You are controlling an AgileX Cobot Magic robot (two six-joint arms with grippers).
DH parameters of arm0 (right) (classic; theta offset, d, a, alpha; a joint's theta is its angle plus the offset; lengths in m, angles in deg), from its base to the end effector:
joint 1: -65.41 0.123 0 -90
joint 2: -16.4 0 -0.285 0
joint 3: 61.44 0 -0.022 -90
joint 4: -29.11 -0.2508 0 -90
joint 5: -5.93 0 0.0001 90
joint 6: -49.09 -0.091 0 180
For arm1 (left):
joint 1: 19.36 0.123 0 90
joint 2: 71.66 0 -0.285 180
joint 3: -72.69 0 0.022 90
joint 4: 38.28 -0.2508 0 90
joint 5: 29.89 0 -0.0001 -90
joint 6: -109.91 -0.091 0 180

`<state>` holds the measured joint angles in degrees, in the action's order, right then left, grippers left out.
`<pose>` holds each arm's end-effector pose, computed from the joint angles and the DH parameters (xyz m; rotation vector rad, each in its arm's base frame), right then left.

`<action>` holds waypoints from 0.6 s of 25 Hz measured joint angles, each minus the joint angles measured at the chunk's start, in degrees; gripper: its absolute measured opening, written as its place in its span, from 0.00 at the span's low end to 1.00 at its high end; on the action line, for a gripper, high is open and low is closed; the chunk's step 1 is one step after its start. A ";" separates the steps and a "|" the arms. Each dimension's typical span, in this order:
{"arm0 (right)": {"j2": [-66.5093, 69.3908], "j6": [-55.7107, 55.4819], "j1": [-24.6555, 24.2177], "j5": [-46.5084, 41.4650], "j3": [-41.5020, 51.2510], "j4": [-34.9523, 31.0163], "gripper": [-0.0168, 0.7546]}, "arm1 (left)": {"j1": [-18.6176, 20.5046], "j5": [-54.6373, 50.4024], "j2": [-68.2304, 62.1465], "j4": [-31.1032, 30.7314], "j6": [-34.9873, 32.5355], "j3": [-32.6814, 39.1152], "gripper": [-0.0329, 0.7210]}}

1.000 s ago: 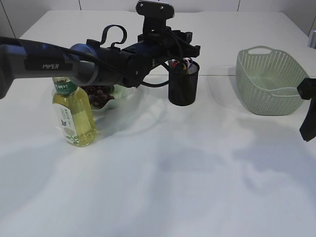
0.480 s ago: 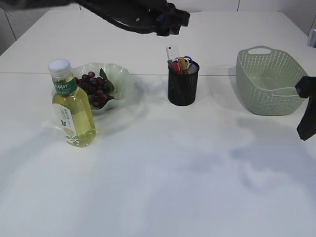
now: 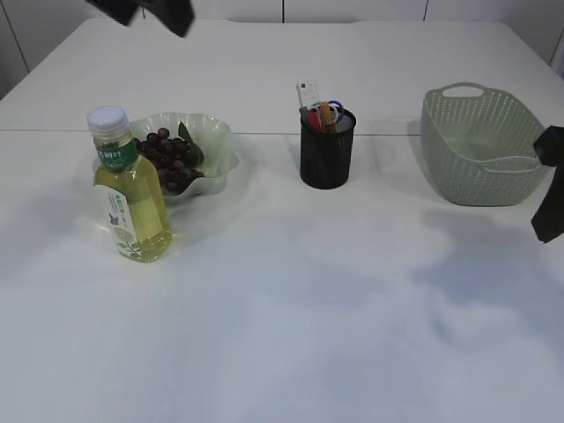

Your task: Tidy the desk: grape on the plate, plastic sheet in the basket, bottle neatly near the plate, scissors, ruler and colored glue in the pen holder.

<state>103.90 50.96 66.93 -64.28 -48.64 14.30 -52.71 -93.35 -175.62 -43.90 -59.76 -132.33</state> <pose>0.2530 0.0286 0.2976 0.0126 2.9533 0.3710 0.3102 -0.1946 0.3975 0.5137 2.4355 -0.1965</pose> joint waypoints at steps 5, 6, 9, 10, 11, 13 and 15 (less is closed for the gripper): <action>-5.28 2.00 0.00 0.00 0.13 -0.09 0.43 | 0.07 -7.79 5.67 -7.56 3.47 0.00 0.68; -6.90 2.12 0.00 0.00 0.13 -0.09 0.43 | 0.07 -8.07 6.60 -7.65 3.58 0.00 0.68; -12.07 2.96 0.00 0.29 0.13 -0.09 0.43 | 0.07 -8.30 9.02 -6.22 3.58 0.00 0.69; -14.07 3.23 0.00 0.54 0.13 0.02 0.43 | 0.07 -8.32 9.80 -5.28 3.58 0.00 0.69; -16.13 3.35 0.00 0.75 0.13 0.41 0.43 | 0.07 -8.42 10.47 -4.37 3.58 0.00 0.69; -20.18 3.61 0.00 1.46 0.54 1.46 0.43 | 0.07 -8.44 12.35 -2.78 3.58 0.71 0.69; -24.91 3.74 0.00 2.01 1.76 2.50 0.43 | 0.07 -8.54 14.66 -1.99 3.58 2.97 0.69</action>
<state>79.00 54.70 66.93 -62.27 -46.88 16.80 -52.63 -101.89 -160.96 -45.89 -56.18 -129.36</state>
